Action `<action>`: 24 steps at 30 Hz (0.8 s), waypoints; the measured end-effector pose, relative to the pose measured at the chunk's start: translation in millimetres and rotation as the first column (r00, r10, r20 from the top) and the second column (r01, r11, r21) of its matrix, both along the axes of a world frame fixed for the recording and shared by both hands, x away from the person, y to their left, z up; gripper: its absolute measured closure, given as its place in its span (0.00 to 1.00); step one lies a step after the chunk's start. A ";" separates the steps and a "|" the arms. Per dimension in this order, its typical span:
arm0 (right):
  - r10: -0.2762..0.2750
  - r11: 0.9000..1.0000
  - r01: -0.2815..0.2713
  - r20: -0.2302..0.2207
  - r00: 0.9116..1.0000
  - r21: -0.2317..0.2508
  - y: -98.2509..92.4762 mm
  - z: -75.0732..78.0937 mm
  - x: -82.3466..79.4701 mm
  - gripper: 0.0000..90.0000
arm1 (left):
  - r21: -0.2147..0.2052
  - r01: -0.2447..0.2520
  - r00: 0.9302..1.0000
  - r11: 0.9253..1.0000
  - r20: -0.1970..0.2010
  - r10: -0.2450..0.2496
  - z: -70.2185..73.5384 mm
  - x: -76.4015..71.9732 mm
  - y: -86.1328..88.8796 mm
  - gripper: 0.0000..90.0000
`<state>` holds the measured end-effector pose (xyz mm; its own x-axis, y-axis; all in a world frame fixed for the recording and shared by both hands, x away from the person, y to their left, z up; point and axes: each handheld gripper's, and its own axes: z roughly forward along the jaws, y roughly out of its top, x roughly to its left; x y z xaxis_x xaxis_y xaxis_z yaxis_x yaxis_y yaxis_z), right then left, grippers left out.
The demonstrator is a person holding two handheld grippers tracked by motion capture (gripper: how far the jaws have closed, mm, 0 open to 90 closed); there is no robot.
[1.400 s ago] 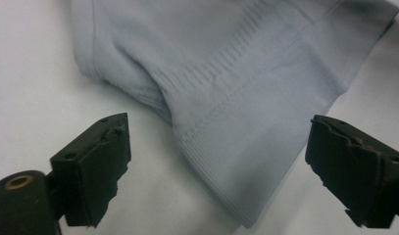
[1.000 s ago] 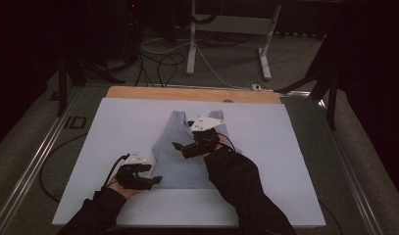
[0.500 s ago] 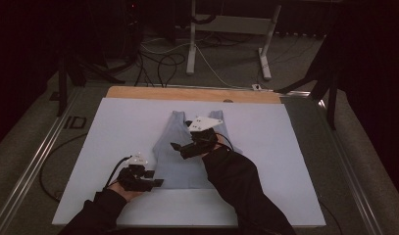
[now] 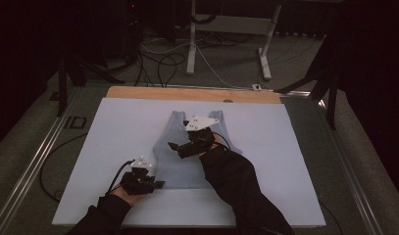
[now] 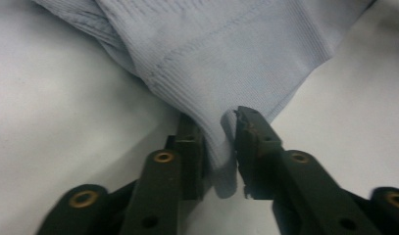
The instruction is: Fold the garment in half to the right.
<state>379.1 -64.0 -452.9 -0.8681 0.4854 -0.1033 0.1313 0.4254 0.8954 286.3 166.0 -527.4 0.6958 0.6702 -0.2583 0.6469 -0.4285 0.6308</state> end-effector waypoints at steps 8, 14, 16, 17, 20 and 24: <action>0.003 1.000 -0.003 -0.026 1.000 -0.007 9.6 -3.7 11.3 0.09 | -0.001 0.017 0.999 1.000 0.028 -0.017 4.8 -3.0 -1.9 0.95; -0.001 1.000 0.000 -0.051 0.999 -0.023 19.5 -4.1 29.4 0.09 | -0.046 -0.010 0.999 0.999 0.032 0.011 12.6 -4.5 -1.3 0.95; 0.001 1.000 -0.001 -0.076 0.997 -0.002 21.4 -5.0 34.6 0.09 | -0.052 -0.013 0.999 0.999 0.031 0.014 14.0 -5.4 -1.5 0.95; 0.001 1.000 -0.001 -0.076 0.997 -0.003 22.1 -5.8 37.3 0.09 | -0.052 -0.013 0.999 0.999 0.030 0.014 14.2 -5.8 -1.7 0.95; -0.015 1.000 0.014 -0.080 0.997 -0.015 26.4 -8.8 47.0 0.09 | -0.037 -0.012 0.999 0.999 0.038 0.014 13.9 -6.0 -2.5 0.95; -0.035 0.999 0.035 -0.092 0.995 -0.004 32.2 -11.6 62.2 0.09 | -0.038 -0.015 0.999 0.999 0.047 0.016 14.1 -6.5 -1.9 0.95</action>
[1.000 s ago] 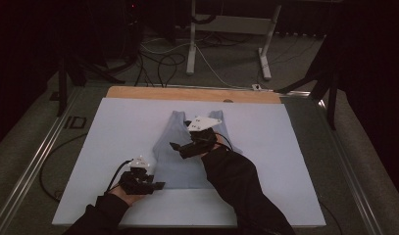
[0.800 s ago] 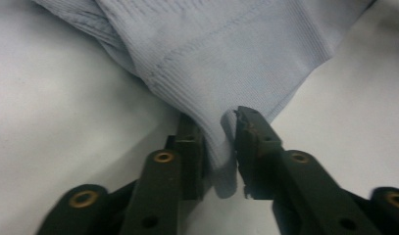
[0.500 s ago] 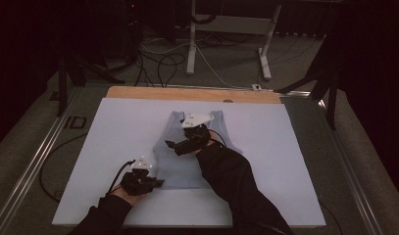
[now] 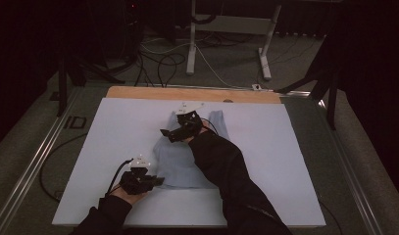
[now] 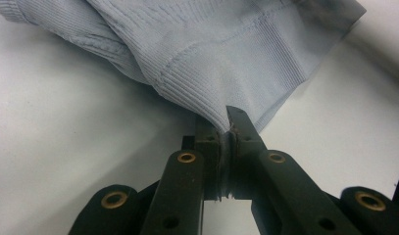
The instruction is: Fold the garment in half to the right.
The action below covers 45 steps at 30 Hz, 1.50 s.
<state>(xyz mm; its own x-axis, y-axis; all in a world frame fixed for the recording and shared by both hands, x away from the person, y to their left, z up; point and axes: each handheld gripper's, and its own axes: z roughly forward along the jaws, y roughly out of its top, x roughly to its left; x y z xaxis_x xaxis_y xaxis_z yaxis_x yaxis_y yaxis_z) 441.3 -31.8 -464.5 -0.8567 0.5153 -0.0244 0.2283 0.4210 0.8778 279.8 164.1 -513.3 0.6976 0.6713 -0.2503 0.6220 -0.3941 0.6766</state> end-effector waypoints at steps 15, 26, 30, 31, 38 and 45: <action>-0.107 0.993 0.103 -0.070 0.992 -0.057 18.1 -14.7 56.5 0.11 | -0.049 0.001 1.000 0.999 -0.002 -0.001 2.6 -1.8 2.5 0.95; -0.201 0.975 0.185 -0.132 0.971 -0.123 28.9 -35.7 88.0 0.30 | -0.062 0.002 1.000 0.998 -0.012 -0.003 2.9 -2.1 2.3 0.96; -0.232 0.965 0.209 -0.140 0.963 -0.162 29.6 -41.8 96.4 0.36 | -0.056 0.001 1.000 0.998 -0.016 -0.002 2.0 -2.0 2.9 0.96; -0.252 0.956 0.223 -0.147 0.956 -0.189 30.8 -44.8 99.8 0.38 | -0.053 0.002 1.000 0.999 -0.016 -0.003 1.9 -2.2 2.8 0.96; -0.267 0.931 0.223 -0.123 0.956 -0.288 41.6 -52.8 102.0 0.43 | -0.057 0.003 1.000 0.998 -0.018 -0.004 1.6 -1.9 2.6 0.96; -0.290 0.913 0.238 -0.119 0.949 -0.331 46.4 -58.8 102.9 0.46 | -0.062 0.002 1.000 0.998 -0.022 -0.003 1.4 -2.2 2.5 0.96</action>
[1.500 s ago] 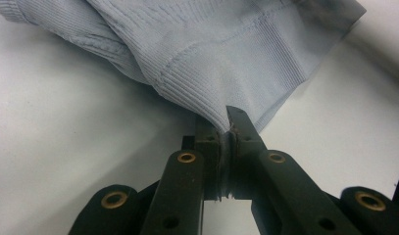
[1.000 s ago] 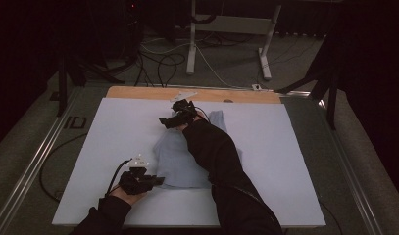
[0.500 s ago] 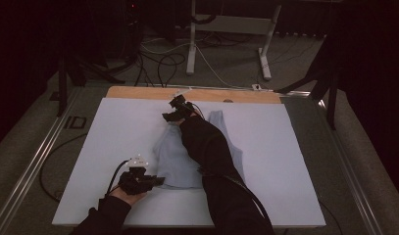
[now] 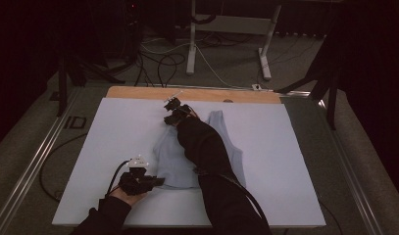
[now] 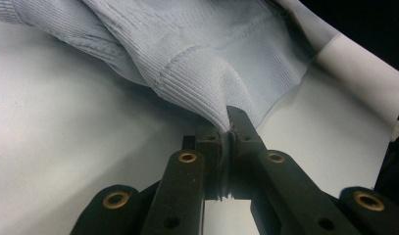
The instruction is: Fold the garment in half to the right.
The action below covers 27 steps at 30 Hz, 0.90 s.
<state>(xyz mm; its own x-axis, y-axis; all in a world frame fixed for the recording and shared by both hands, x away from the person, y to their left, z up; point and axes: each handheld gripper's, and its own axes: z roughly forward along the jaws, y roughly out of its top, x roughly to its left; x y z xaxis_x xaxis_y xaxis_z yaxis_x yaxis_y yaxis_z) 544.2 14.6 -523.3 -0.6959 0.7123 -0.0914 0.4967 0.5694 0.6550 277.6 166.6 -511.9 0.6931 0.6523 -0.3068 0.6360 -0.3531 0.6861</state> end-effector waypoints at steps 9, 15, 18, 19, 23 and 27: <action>-0.003 1.000 0.004 -0.051 0.999 0.012 -5.8 1.7 5.9 0.64 | -0.002 0.004 1.000 1.000 -0.008 -0.004 -1.2 -0.1 -0.3 0.96; 0.002 1.000 -0.002 -0.055 0.998 0.003 -4.2 3.3 4.2 0.82 | -0.004 0.006 1.000 1.000 -0.005 -0.006 -2.2 0.1 -0.9 0.96; 0.003 1.000 -0.003 -0.051 0.999 0.004 -4.1 3.2 3.3 0.85 | -0.001 0.003 1.000 1.000 -0.009 -0.003 -3.4 -0.2 -0.5 0.96; 0.015 1.000 -0.015 -0.046 0.999 -0.012 -4.0 3.8 3.4 0.90 | -0.001 0.002 1.000 1.000 -0.011 -0.002 -3.7 -0.1 -0.6 0.96; 0.031 0.999 -0.032 -0.045 0.999 -0.029 -3.0 6.3 1.8 0.93 | -0.003 -0.001 1.000 1.000 -0.016 0.001 -4.0 -0.3 0.3 0.96; 0.026 1.000 -0.026 -0.021 0.999 -0.001 -7.0 16.8 0.6 0.94 | -0.006 0.001 1.000 1.000 -0.019 -0.001 -3.7 0.0 0.8 0.96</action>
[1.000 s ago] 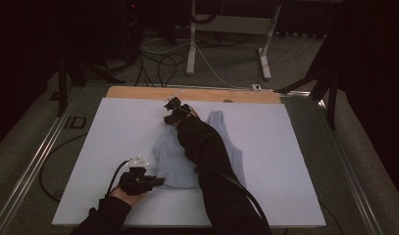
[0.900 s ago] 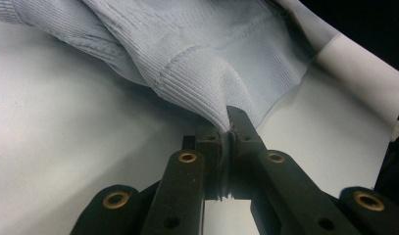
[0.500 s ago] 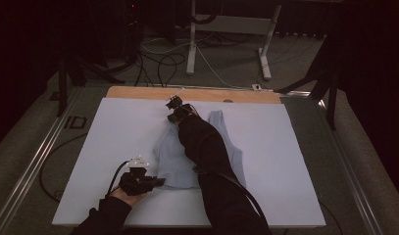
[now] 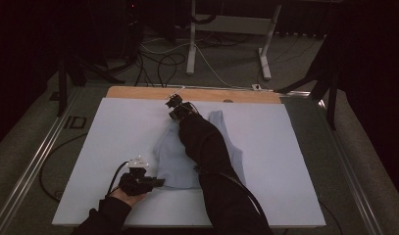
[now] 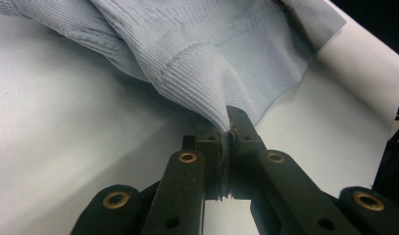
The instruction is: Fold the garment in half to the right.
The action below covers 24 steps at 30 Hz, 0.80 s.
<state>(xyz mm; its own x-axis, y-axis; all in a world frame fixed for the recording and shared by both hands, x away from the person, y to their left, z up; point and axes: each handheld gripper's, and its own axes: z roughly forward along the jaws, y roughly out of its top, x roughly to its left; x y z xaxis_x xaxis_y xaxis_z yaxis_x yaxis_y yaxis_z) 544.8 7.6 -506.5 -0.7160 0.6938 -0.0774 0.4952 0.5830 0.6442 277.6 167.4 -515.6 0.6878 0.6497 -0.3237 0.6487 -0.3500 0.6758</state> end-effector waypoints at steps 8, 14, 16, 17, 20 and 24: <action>0.008 1.000 -0.008 0.030 1.000 -0.002 -8.9 15.7 -4.4 0.94 | 0.004 0.002 1.000 1.000 0.007 -0.002 2.3 -0.4 -0.5 0.96; 0.017 0.999 -0.019 0.058 0.998 0.032 -17.4 33.0 -8.1 0.94 | 0.001 0.009 1.000 1.000 0.021 -0.009 7.2 -1.9 -3.0 0.96; 0.021 0.999 -0.024 0.073 0.997 0.030 -20.0 39.0 -8.5 0.94 | -0.002 0.007 1.000 1.000 0.021 -0.007 8.7 -2.4 -4.5 0.96; 0.025 0.999 -0.027 0.075 0.997 0.030 -20.7 41.3 -8.7 0.94 | 0.000 0.012 1.000 1.000 0.024 -0.012 9.8 -2.9 -5.2 0.96; 0.026 0.999 -0.028 0.084 0.996 0.028 -23.1 47.8 -9.0 0.94 | -0.006 0.022 0.999 1.000 0.033 -0.022 14.9 -3.7 -7.7 0.96; 0.027 0.999 -0.031 0.098 0.995 0.038 -26.6 54.9 -10.3 0.94 | -0.018 0.038 0.998 0.999 0.044 -0.037 22.6 -5.1 -12.7 0.96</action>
